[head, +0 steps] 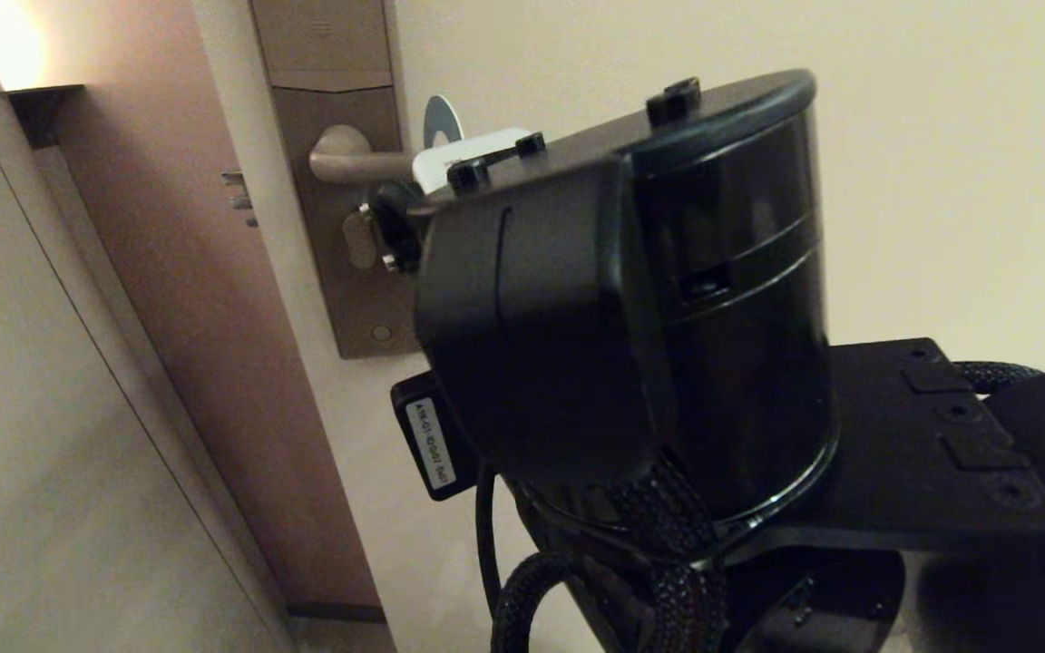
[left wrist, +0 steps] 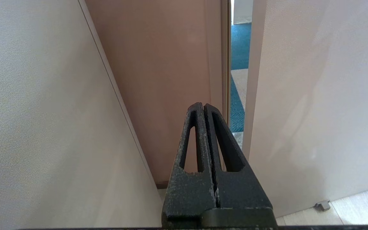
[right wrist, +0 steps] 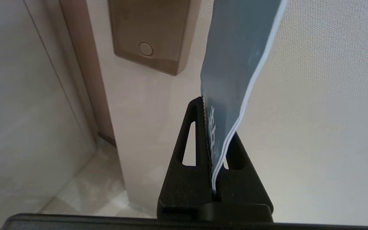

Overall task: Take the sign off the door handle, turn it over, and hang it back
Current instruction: Hang the sign back with the other side facing out

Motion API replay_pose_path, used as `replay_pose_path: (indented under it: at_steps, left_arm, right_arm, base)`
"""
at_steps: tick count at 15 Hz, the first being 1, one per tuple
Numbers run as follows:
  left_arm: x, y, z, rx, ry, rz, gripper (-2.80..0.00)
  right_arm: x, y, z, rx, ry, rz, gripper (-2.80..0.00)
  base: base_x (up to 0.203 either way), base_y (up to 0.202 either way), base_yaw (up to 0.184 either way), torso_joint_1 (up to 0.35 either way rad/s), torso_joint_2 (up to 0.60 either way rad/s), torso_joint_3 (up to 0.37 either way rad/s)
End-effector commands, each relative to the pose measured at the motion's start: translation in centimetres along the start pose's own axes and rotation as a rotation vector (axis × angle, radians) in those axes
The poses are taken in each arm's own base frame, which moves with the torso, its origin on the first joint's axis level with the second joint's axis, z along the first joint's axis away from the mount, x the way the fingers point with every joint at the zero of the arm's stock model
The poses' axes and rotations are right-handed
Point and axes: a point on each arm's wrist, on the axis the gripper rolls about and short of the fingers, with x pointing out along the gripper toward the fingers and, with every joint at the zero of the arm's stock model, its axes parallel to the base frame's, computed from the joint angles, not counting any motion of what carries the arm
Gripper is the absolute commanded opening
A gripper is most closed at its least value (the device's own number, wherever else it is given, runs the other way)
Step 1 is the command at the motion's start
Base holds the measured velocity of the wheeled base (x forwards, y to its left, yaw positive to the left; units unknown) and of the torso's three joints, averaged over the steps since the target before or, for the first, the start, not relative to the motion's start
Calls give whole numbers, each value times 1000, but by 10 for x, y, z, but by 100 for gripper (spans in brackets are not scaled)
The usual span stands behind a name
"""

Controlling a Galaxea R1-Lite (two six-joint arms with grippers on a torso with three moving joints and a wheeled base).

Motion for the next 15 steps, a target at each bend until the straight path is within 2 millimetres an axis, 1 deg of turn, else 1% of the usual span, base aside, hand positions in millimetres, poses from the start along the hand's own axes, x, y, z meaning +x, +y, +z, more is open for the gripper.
replay_pose_path:
  at_steps: [1, 2, 10, 15]
  left_arm:
    - [0, 0, 0, 0, -1, 0, -280]
    - [0, 0, 0, 0, -1, 0, -280]
    - [0, 0, 0, 0, -1, 0, -280]
    - [0, 0, 0, 0, -1, 0, -280]
  right_arm:
    - [0, 3, 0, 2, -1, 1, -98]
    - [0, 3, 0, 3, -2, 1, 0]
    - [-2, 1, 1, 33, -1, 6, 0]
    - [-20, -15, 11, 37, 1, 21, 0]
  base:
    - [0, 0, 0, 0, 0, 0]
    - [0, 0, 0, 0, 0, 0]
    - [0, 0, 0, 0, 0, 0]
    - [0, 0, 0, 0, 0, 0]
